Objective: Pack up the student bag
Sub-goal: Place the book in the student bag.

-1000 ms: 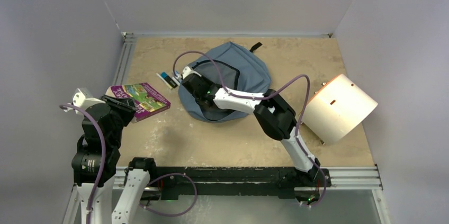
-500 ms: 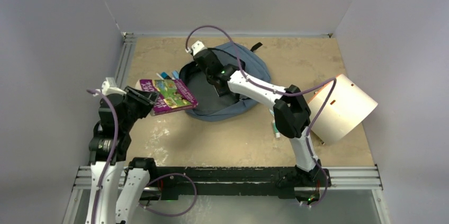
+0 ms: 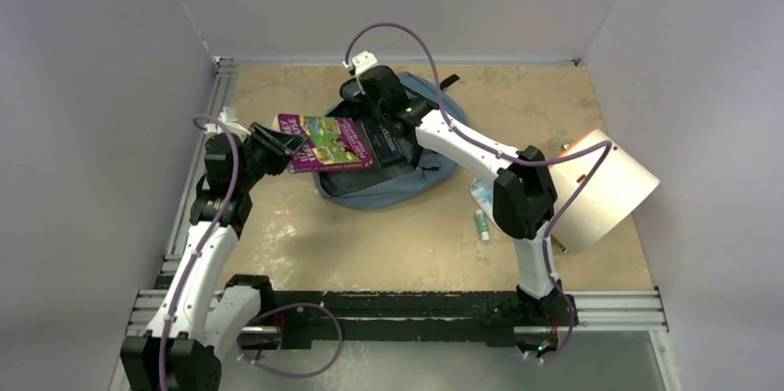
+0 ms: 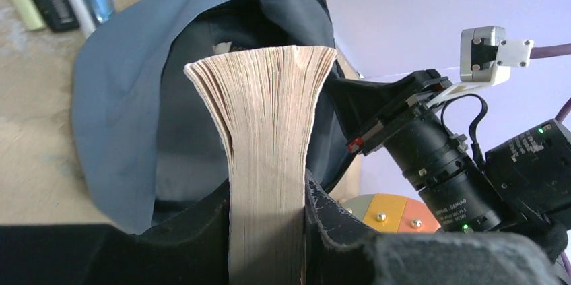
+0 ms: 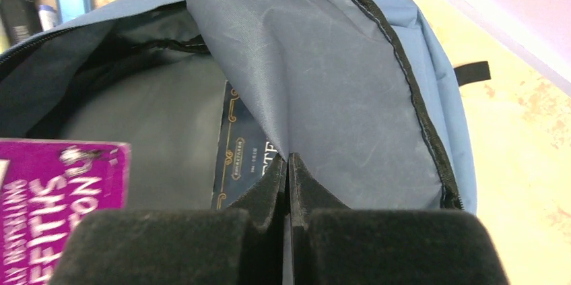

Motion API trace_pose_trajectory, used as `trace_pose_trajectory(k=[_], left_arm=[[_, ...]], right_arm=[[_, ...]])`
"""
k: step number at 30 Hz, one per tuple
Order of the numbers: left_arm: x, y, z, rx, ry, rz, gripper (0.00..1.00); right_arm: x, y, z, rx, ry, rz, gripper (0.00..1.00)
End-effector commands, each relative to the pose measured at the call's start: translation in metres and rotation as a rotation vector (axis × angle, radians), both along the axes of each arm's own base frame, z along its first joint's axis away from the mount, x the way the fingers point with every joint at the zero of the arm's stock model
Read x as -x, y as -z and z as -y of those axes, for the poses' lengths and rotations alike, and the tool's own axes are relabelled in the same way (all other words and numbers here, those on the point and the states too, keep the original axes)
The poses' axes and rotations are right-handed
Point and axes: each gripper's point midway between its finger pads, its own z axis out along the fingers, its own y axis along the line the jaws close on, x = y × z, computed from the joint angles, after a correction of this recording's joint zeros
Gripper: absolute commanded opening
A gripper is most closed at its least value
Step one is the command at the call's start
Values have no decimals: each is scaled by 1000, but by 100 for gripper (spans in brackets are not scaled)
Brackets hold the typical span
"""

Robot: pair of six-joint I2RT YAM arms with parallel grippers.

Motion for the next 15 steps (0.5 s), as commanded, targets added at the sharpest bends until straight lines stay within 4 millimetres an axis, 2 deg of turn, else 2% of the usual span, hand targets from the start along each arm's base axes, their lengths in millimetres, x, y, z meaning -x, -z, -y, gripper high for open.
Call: trace_pose_trajectory(k=[1,7,15], left_arm=[[-23,-56,16,35,68,267,0],[-44,-37,36,44,110,267,0],[-64,-28,54,66,112,276,0]], right_arm=[[-4,-82,-11,-189,-11,122,0],[-3,-99,-10,-227,-24,139,0],[-3,-126,-7,-313,-15,158,0]])
